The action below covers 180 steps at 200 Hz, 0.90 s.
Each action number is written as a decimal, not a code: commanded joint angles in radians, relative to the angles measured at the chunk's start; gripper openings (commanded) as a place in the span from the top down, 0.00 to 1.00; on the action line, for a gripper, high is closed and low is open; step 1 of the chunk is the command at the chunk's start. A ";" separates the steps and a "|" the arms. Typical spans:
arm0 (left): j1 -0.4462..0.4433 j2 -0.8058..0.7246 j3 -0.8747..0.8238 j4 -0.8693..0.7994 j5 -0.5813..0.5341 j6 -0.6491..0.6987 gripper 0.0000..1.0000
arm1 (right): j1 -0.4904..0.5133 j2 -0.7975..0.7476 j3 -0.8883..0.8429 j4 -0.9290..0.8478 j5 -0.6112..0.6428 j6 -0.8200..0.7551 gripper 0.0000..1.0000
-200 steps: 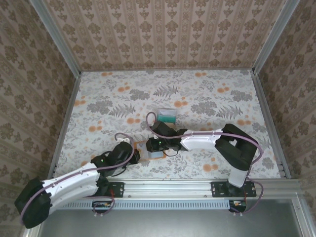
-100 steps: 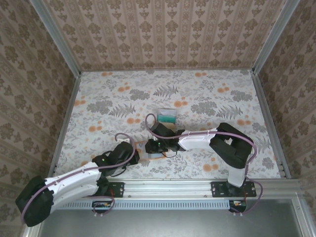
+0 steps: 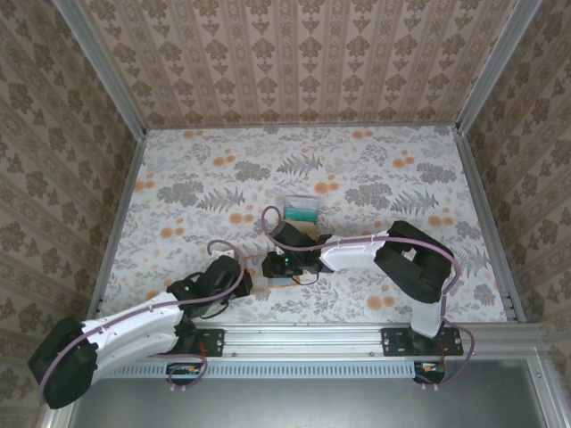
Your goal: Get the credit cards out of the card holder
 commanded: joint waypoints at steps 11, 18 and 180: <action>0.004 0.016 -0.025 -0.009 0.007 -0.011 1.00 | 0.008 0.035 0.014 0.017 -0.043 0.033 0.82; 0.004 0.017 -0.025 -0.009 0.008 -0.010 1.00 | 0.009 0.035 0.013 0.023 -0.047 0.034 0.82; 0.004 0.005 -0.016 -0.062 -0.023 -0.025 1.00 | -0.033 -0.066 -0.107 0.065 -0.014 0.062 1.00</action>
